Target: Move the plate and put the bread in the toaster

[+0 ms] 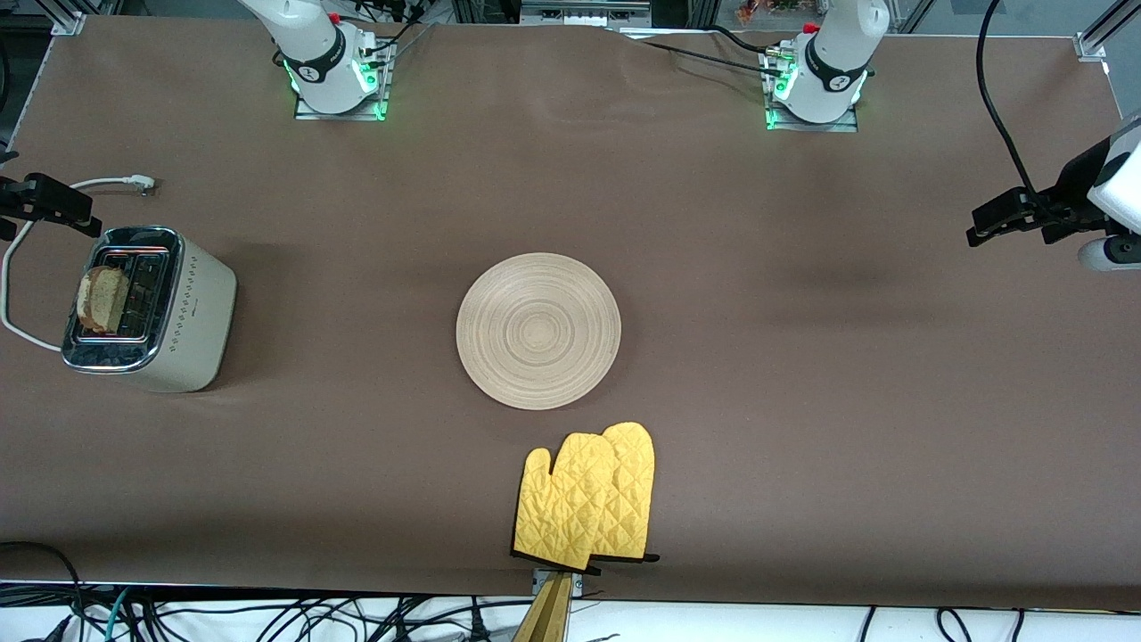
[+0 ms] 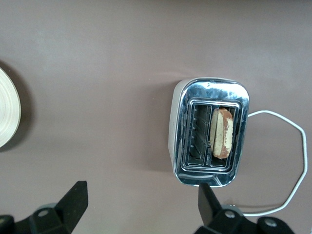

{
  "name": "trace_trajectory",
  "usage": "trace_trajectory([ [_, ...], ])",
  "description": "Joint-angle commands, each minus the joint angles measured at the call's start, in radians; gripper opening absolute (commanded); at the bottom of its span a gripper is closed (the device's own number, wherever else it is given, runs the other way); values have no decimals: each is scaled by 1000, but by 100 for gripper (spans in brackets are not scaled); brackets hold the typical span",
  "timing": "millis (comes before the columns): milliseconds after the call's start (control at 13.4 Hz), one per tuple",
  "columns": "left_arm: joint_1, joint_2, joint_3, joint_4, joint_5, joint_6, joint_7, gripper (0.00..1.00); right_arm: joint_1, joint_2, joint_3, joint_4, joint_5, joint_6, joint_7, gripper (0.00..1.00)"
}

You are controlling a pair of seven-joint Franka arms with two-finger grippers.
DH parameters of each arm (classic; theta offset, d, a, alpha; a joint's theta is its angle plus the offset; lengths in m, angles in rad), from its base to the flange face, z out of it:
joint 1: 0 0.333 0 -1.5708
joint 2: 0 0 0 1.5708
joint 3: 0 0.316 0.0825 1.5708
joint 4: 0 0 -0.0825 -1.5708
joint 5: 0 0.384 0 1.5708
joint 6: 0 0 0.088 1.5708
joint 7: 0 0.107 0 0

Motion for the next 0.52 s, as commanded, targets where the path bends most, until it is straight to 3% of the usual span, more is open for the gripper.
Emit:
trace_trajectory([
  [0,2,13,0,32,-2,-22,5,100,-16,-10,20,-26,12,18,21,100],
  [448,2,11,0,32,-2,-22,5,100,-11,-7,20,-22,4,17,31,100],
])
